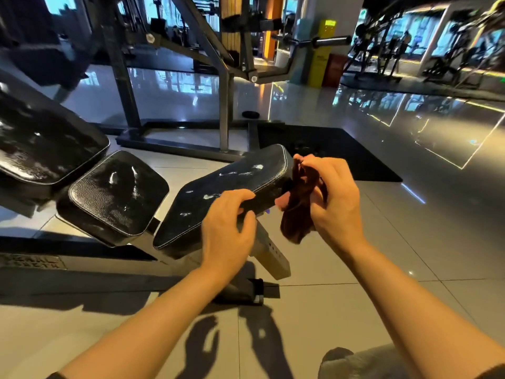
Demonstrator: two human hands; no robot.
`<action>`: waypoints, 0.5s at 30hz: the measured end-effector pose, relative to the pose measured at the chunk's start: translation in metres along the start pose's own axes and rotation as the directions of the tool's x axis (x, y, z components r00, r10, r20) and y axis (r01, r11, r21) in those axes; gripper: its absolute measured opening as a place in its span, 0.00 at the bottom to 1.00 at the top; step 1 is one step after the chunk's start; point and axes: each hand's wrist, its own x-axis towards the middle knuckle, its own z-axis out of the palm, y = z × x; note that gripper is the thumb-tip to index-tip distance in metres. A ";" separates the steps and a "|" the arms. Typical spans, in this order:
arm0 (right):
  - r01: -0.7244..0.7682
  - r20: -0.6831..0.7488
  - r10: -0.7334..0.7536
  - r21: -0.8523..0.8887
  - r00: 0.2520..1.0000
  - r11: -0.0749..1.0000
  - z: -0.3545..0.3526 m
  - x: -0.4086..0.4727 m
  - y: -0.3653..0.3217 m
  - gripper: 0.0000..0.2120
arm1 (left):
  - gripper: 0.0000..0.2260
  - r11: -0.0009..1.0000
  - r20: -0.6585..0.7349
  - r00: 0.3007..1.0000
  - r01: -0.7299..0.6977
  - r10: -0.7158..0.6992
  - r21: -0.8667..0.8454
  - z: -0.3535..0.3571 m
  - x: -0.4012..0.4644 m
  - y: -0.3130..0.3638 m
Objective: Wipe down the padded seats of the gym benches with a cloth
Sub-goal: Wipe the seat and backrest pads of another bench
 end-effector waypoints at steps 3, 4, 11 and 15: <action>0.083 0.018 -0.081 -0.078 0.997 0.994 0.010 0.008 -0.002 0.23 | 0.15 0.968 0.129 0.990 -0.078 0.048 0.240 -0.021 -0.004 -0.027; 0.111 0.028 -0.108 -0.125 0.994 0.986 0.017 0.008 -0.003 0.23 | 0.17 0.952 0.187 0.981 -0.103 0.049 0.288 -0.025 -0.006 -0.033; 0.028 -0.071 -0.052 -0.302 0.996 0.953 0.055 0.002 -0.014 0.23 | 0.28 0.933 0.355 0.934 -0.162 0.040 0.322 -0.040 -0.011 -0.047; 0.108 -0.021 -0.122 -0.340 0.992 0.934 0.072 -0.017 -0.029 0.20 | 0.29 0.951 0.322 0.947 -0.112 0.013 0.289 -0.040 -0.009 -0.048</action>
